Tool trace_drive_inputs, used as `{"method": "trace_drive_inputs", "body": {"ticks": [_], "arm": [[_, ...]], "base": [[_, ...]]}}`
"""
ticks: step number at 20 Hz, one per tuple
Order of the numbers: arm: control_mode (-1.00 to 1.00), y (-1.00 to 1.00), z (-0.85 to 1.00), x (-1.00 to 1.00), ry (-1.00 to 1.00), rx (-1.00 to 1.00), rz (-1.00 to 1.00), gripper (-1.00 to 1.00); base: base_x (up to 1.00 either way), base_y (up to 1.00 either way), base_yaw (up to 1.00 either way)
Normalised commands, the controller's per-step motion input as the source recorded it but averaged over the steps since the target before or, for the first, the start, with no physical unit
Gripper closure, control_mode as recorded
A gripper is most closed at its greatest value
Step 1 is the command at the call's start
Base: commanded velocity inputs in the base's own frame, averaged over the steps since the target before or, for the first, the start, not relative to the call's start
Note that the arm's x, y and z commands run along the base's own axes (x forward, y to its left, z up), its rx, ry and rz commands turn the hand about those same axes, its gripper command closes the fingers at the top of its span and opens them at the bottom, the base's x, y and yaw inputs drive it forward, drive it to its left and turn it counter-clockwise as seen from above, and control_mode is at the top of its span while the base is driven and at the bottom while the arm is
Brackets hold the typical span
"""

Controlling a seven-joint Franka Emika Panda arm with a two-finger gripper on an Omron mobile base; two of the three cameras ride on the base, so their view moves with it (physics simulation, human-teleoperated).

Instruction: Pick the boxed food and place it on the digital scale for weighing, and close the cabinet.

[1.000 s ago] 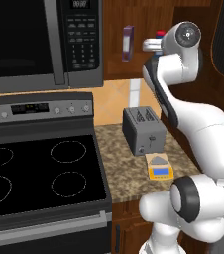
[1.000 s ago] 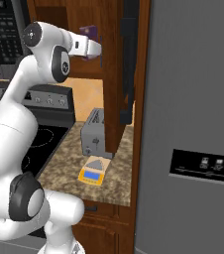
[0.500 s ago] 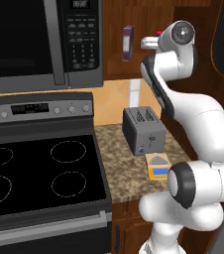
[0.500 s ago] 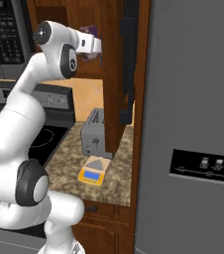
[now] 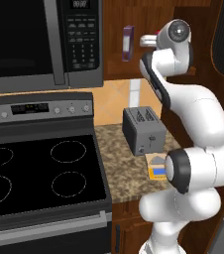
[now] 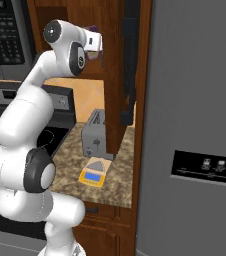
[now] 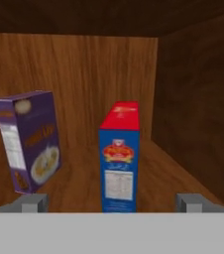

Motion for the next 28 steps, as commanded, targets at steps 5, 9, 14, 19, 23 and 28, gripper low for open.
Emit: {"method": "trace_drive_inputs", "body": {"ticks": [5, 9, 14, 19, 23, 28], "arm": [[-1.0, -0.16, 0.0, 0.27, 0.0, 0.01, 0.0, -1.0], [-1.0, -0.03, 0.0, 0.32, 0.0, 0.01, 0.0, -1.0], [-1.0, -0.04, 0.0, 0.33, 0.0, 0.0, 0.0, -1.0], [-1.0, -0.21, 0.0, 0.21, 0.0, 0.02, 0.0, -1.0], [-1.0, -0.08, 0.0, 0.29, 0.0, 0.0, 0.0, 1.0], [-1.0, -0.04, 0.0, 0.3, 0.0, 0.0, 0.0, 1.0]], "base": [[0.0, 0.0, 0.0], [0.0, 0.0, 0.0], [0.0, 0.0, 0.0], [0.0, 0.0, 0.0], [0.0, 0.0, 0.0], [0.0, 0.0, 0.0]]}}
